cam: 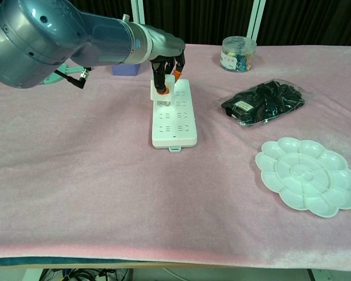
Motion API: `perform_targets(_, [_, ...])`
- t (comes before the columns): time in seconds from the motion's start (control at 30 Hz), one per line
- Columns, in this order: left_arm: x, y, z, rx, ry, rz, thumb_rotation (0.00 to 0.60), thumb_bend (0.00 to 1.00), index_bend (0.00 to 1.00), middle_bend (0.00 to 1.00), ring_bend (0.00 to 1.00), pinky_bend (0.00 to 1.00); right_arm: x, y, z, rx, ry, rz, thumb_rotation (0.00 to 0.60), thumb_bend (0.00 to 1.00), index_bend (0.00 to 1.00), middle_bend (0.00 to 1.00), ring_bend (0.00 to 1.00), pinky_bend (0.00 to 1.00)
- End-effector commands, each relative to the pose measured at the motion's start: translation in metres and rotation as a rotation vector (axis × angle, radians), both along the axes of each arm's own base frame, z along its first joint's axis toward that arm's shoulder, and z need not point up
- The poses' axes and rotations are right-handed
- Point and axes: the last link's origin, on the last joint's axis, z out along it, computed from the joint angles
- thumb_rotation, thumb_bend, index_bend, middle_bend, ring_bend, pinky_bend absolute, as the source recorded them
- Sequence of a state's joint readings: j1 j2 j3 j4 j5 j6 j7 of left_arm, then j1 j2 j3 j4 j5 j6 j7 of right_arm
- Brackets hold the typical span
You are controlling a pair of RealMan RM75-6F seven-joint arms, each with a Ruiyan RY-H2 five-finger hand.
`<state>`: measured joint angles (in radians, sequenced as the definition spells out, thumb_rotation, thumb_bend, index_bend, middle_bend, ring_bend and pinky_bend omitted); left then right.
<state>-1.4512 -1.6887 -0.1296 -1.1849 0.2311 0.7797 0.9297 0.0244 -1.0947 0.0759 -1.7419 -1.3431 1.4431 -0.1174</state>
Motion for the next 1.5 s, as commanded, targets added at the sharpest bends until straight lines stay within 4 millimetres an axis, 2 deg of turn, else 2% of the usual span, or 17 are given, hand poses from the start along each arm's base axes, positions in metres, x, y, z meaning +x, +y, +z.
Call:
perform_targets(0.03, [0.0,0.0,0.0,0.001,0.002,0.002,0.6,0.58,0.58,0.57,0.15,0.13,0.0,0.0,0.0,0.0,0.0,0.0,0.6,0.2,0.15,0.04,0.17,0.14])
perform_targets(1.17, [0.001,-0.002,-0.008,-0.002,0.024,-0.006,0.6,0.58,0.58,0.57,0.15,0.13,0.0,0.0,0.0,0.001,-0.003,0.0,0.6,0.2,0.15,0.04,0.17,0.14])
perform_targets(1.5, [-0.005,0.0,-0.01,0.001,0.03,0.003,0.6,0.58,0.58,0.57,0.15,0.14,0.0,0.0,0.0,0.0,-0.005,0.001,0.6,0.2,0.15,0.04,0.17,0.14])
